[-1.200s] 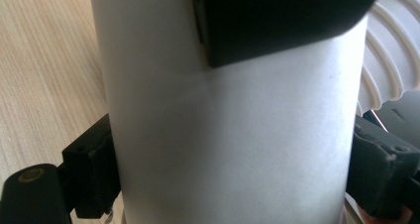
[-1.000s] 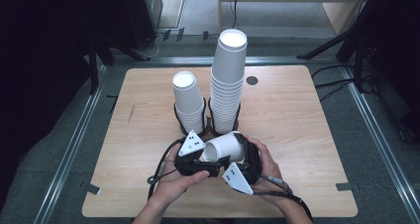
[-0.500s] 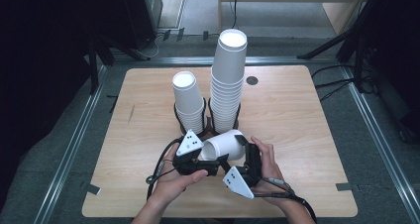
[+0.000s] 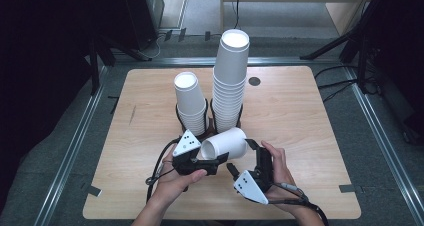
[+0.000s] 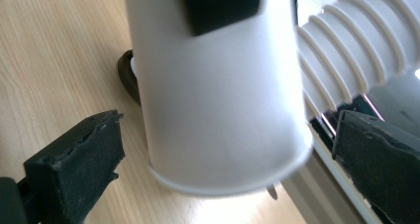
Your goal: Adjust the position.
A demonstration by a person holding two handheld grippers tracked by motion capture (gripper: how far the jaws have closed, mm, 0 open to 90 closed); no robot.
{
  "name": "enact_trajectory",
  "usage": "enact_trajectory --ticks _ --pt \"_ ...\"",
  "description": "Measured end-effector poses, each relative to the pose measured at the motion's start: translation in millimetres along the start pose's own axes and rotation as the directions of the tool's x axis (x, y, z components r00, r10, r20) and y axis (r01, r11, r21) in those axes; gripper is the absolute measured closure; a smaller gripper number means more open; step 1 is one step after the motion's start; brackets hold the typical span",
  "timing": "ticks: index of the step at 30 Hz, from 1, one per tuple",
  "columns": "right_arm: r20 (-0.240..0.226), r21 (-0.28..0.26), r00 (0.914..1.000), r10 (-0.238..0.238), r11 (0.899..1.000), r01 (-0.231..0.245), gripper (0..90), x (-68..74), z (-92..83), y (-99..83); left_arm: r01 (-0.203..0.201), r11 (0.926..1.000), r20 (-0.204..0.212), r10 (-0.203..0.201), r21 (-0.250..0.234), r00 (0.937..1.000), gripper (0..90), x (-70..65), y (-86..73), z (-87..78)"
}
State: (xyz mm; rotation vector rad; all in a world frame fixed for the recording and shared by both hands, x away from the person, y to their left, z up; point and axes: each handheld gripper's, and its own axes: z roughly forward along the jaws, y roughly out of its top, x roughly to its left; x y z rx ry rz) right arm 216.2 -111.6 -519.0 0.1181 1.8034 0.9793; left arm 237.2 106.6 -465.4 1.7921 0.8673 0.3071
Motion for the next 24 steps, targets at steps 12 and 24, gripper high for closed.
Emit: enact_trajectory --ticks 12,24 --pt "0.074 0.070 0.9700 0.232 0.969 -0.237 0.4 -10.2 -28.4 -19.1 -0.004 0.9939 0.000 0.004 -0.110 1.0000 24.4 2.5 -13.0 4.0" --pt "0.117 0.108 0.9317 0.344 0.928 -0.356 0.7 -4.5 -37.8 -13.4 -0.009 0.9845 0.017 0.012 -0.175 0.9998 24.1 -0.4 -19.8 6.2"
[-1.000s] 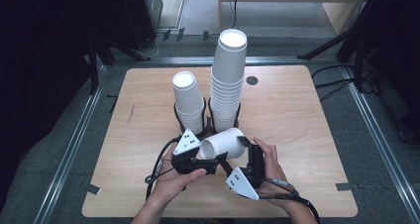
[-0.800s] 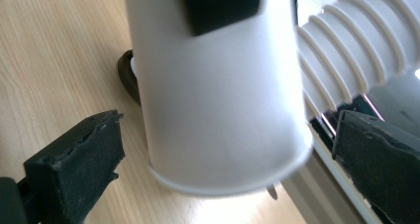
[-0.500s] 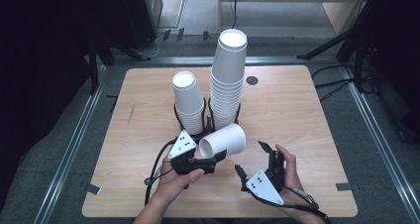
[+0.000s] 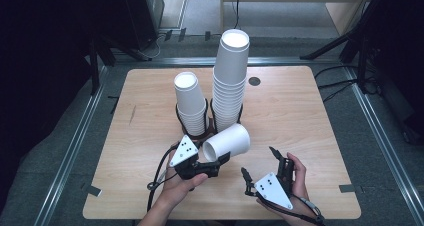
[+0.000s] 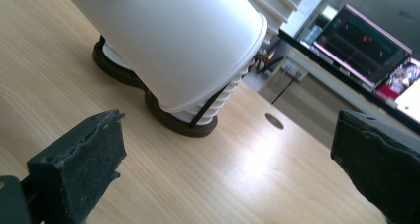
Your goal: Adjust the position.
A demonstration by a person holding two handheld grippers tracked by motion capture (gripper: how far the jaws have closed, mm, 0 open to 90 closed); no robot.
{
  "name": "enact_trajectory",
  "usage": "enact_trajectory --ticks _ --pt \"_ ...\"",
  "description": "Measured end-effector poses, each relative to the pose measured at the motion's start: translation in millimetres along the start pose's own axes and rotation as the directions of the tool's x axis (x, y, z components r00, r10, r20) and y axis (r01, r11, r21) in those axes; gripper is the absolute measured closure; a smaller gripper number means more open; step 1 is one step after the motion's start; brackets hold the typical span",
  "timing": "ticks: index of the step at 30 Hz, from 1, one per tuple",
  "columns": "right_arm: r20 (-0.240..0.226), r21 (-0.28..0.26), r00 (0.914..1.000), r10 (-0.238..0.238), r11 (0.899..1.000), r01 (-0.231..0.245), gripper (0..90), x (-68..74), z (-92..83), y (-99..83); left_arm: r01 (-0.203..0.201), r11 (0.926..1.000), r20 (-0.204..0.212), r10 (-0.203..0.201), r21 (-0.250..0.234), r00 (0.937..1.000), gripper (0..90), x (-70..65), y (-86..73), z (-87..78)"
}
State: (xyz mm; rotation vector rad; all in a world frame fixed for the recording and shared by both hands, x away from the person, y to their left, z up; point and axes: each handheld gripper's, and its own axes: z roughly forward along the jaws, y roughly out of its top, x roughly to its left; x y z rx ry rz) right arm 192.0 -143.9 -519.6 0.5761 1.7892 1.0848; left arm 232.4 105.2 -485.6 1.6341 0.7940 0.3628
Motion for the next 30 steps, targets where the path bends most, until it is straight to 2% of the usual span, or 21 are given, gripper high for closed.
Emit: enact_trajectory --ticks 2,4,5,6,7,9,11,15,16,17,18,19,20,21,22,23,25,28,30 --pt "0.007 0.019 0.9993 0.037 0.999 -0.037 2.5 0.6 -0.4 -0.3 -0.009 0.9999 -0.001 0.009 -0.009 1.0000 24.0 0.0 -0.5 0.4" --pt "0.022 0.034 0.9947 0.100 0.994 -0.101 4.2 0.0 -0.9 -0.4 -0.005 0.9999 -0.001 0.005 -0.015 1.0000 24.0 0.0 -0.6 0.7" --pt "0.022 0.032 0.9897 0.141 0.989 -0.142 4.8 -0.9 -1.2 -0.5 -0.009 0.9997 -0.003 0.009 -0.022 1.0000 23.9 0.1 -1.0 1.1" --pt "0.021 0.033 0.9803 0.196 0.980 -0.197 5.8 -2.2 -1.7 -0.2 -0.011 0.9996 -0.003 0.011 -0.027 0.9999 23.9 0.0 -1.2 1.1" --pt "0.019 0.028 0.9740 0.226 0.974 -0.226 6.3 -3.4 -2.1 0.1 -0.009 0.9995 0.001 0.009 -0.029 1.0000 23.9 0.2 -1.4 1.0" --pt "0.004 0.000 0.9487 0.316 0.949 -0.316 7.9 -5.5 -4.0 1.4 -0.010 0.9992 -0.006 0.010 -0.039 0.9999 23.9 0.4 -1.9 1.5" --pt "-0.012 -0.014 0.9198 0.392 0.920 -0.392 7.9 -6.1 -5.3 4.0 -0.008 0.9990 -0.006 0.008 -0.043 1.0000 23.8 0.9 -2.4 1.6" --pt "-0.030 -0.023 0.8732 0.486 0.873 -0.487 6.6 -2.3 -6.0 11.3 -0.014 0.9984 -0.004 0.014 -0.055 0.9999 23.7 0.9 -3.8 1.9" --pt "-0.034 -0.028 0.8542 0.519 0.854 -0.520 6.1 -1.3 -6.3 12.8 -0.017 0.9983 -0.006 0.017 -0.056 0.9998 23.7 0.8 -4.1 2.1" --pt "-0.039 -0.031 0.8410 0.540 0.841 -0.541 5.0 -1.1 -6.2 13.6 -0.014 0.9984 -0.004 0.014 -0.054 0.9999 23.7 0.6 -4.3 2.3" --pt "-0.044 -0.035 0.8210 0.569 0.820 -0.571 4.6 -0.5 -6.2 14.6 -0.009 0.9984 0.002 0.009 -0.055 1.0000 23.6 0.7 -4.4 2.4" --pt "-0.050 -0.036 0.7697 0.636 0.769 -0.638 3.9 1.3 -5.5 15.6 -0.005 0.9983 0.005 0.005 -0.059 1.0000 23.6 0.7 -4.8 2.7" --pt "-0.050 -0.036 0.7697 0.636 0.769 -0.638 3.9 1.3 -5.5 15.6 -0.006 0.9983 0.004 0.006 -0.058 1.0000 23.6 0.5 -4.9 2.9" --pt "-0.053 -0.033 0.7537 0.655 0.753 -0.657 3.9 1.9 -5.0 15.5 -0.007 0.9984 0.005 0.008 -0.057 1.0000 23.6 0.4 -5.1 2.9" --pt "-0.064 -0.021 0.7272 0.683 0.728 -0.686 3.9 2.2 -4.1 15.1 -0.005 0.9984 0.008 0.005 -0.056 1.0000 23.6 0.4 -5.2 3.0" --pt "-0.070 -0.016 0.7086 0.702 0.710 -0.705 3.9 2.0 -3.4 14.5 -0.008 0.9984 0.005 0.008 -0.056 1.0000 23.6 0.1 -5.3 3.0" --pt "-0.092 -0.010 0.6297 0.771 0.632 -0.775 5.4 0.0 -2.1 12.3 -0.015 0.9984 0.006 0.015 -0.055 0.9999 23.7 -0.3 -5.5 3.0" --pt "-0.096 0.009 0.5303 0.842 0.533 -0.846 13.5 -1.6 -0.3 8.7 -0.019 0.9983 0.004 0.020 -0.055 0.9998 23.6 -1.4 -5.7 3.3" --pt "-0.097 0.011 0.4957 0.863 0.499 -0.867 13.7 -0.6 0.8 6.4 -0.018 0.9986 0.003 0.018 -0.050 0.9998 23.6 -1.7 -6.0 3.8"
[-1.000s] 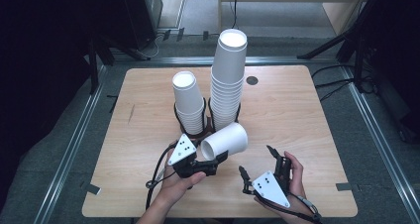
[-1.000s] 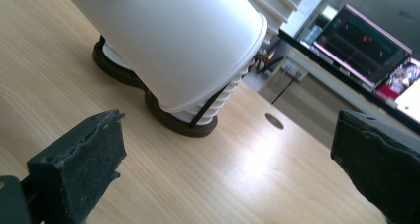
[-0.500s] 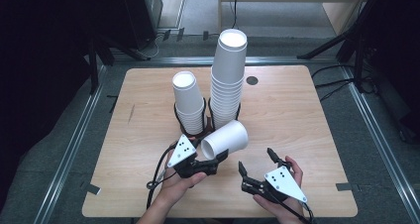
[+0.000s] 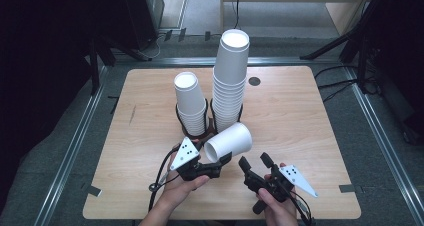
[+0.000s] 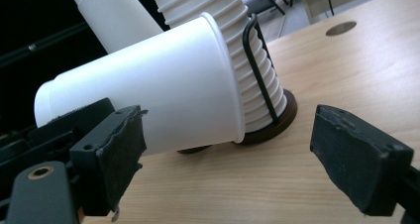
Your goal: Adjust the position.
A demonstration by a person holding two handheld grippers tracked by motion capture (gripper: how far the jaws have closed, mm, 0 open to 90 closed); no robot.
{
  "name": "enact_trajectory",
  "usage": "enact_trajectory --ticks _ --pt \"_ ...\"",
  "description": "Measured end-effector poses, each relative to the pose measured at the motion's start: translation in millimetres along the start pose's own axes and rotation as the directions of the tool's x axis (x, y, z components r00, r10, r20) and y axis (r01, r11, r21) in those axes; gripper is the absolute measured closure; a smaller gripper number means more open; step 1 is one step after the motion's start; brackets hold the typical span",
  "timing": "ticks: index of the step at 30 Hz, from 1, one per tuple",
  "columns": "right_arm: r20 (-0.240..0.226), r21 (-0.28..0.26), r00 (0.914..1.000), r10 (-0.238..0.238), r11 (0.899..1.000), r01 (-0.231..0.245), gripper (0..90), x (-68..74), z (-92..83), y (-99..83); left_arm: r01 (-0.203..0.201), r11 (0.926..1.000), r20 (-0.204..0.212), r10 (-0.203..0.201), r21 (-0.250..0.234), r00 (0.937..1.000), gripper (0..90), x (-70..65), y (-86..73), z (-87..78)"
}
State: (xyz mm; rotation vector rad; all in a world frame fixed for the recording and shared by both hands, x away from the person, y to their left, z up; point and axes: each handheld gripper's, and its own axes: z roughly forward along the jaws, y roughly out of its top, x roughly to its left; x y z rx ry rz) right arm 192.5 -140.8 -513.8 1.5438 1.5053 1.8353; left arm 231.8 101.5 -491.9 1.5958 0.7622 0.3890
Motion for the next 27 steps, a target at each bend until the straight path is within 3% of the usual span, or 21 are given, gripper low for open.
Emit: enact_trajectory --ticks 3,7,11,13,15,17,19,20,23,24,26,27 --pt "-0.018 0.051 0.9957 0.091 0.995 -0.090 14.6 -0.7 1.7 -4.2 0.004 1.0000 0.000 -0.004 0.001 1.0000 23.6 0.1 -0.9 0.5" --pt "-0.010 0.071 0.9795 0.201 0.977 -0.200 13.5 -2.3 3.6 -6.8 0.004 1.0000 -0.002 -0.004 -0.004 1.0000 23.6 0.2 -1.5 0.2" --pt "-0.020 0.098 0.9326 0.360 0.929 -0.357 0.9 -4.3 4.1 -5.3 0.003 1.0000 -0.004 -0.003 -0.007 1.0000 23.6 0.1 -2.5 0.5" --pt "-0.032 0.099 0.8961 0.443 0.894 -0.438 0.0 -3.6 4.3 -4.1 0.003 1.0000 -0.002 -0.003 -0.009 1.0000 23.6 -0.1 -3.1 0.8" --pt "-0.049 0.103 0.8664 0.497 0.865 -0.490 0.0 -3.6 5.4 -3.5 -0.001 1.0000 0.000 0.001 -0.009 1.0000 23.6 -0.5 -3.4 1.0" --pt "-0.058 0.115 0.8064 0.588 0.806 -0.580 0.0 -3.3 7.4 -2.7 -0.001 0.9999 0.000 0.001 -0.013 1.0000 23.6 -1.3 -3.7 1.1" --pt "-0.062 0.126 0.7584 0.649 0.759 -0.639 0.0 -2.8 9.5 -2.1 -0.004 0.9999 0.003 0.004 -0.014 1.0000 23.5 -1.7 -3.8 1.2" --pt "-0.058 0.127 0.7400 0.670 0.740 -0.660 0.0 -2.4 10.5 -2.2 -0.005 0.9999 0.003 0.005 -0.015 1.0000 23.5 -2.0 -3.8 1.2" --pt "-0.052 0.133 0.6924 0.720 0.692 -0.709 0.0 -1.3 13.8 -2.9 -0.007 0.9998 0.002 0.007 -0.019 1.0000 23.5 -2.6 -4.0 1.3" --pt "-0.057 0.131 0.6704 0.740 0.671 -0.730 0.0 -1.5 15.2 -3.4 -0.007 0.9998 0.001 0.007 -0.021 1.0000 23.5 -2.6 -4.1 1.3" --pt "-0.052 0.128 0.6575 0.752 0.658 -0.742 0.0 -1.7 16.9 -4.1 -0.011 0.9997 -0.001 0.010 -0.022 0.9999 23.5 -2.7 -4.4 1.3" --pt "-0.058 0.132 0.6387 0.767 0.640 -0.757 0.0 -1.2 17.4 -4.0 -0.012 0.9997 -0.001 0.012 -0.023 0.9999 23.5 -2.6 -4.6 1.4"
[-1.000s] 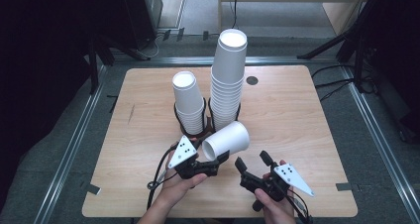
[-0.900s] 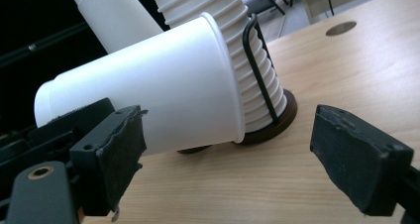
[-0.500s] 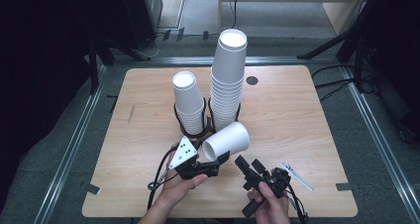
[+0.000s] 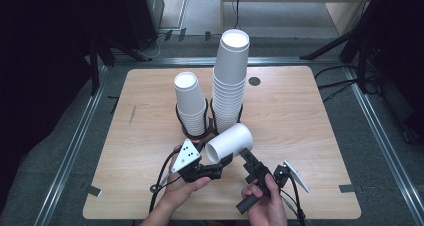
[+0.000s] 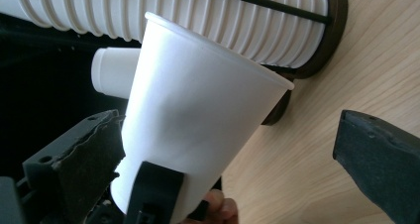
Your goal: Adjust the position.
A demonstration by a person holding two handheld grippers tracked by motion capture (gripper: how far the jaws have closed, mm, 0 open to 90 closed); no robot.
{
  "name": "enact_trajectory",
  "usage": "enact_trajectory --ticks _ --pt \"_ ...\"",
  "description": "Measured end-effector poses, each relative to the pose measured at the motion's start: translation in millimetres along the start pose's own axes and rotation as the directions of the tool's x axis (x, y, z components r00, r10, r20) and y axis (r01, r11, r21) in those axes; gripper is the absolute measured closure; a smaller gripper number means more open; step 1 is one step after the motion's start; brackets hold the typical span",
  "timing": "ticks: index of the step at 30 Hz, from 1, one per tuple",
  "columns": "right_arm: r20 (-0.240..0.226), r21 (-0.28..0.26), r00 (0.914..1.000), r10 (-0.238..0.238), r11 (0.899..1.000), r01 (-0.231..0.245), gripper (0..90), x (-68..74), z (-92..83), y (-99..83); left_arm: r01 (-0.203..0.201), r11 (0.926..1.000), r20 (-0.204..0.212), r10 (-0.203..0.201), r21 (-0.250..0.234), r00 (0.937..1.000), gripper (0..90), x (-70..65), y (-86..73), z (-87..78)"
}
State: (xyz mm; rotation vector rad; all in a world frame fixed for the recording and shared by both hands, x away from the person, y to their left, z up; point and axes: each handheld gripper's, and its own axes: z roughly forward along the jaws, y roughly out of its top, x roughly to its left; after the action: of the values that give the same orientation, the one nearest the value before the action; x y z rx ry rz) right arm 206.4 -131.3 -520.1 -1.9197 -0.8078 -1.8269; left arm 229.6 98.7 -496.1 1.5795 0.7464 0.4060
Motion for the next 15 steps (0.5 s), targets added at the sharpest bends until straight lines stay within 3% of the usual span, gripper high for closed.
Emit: enact_trajectory --ticks 7,15 --pt "-0.013 -0.016 0.9960 0.088 0.996 -0.088 0.0 3.5 5.1 -0.5 -0.009 0.9999 0.002 0.009 -0.013 1.0000 23.5 -2.1 -2.4 1.3" --pt "-0.029 -0.023 0.9930 0.115 0.993 -0.115 0.0 6.6 7.5 -0.1 -0.037 0.9975 0.006 0.037 -0.060 0.9993 23.5 -4.7 -6.3 2.7"
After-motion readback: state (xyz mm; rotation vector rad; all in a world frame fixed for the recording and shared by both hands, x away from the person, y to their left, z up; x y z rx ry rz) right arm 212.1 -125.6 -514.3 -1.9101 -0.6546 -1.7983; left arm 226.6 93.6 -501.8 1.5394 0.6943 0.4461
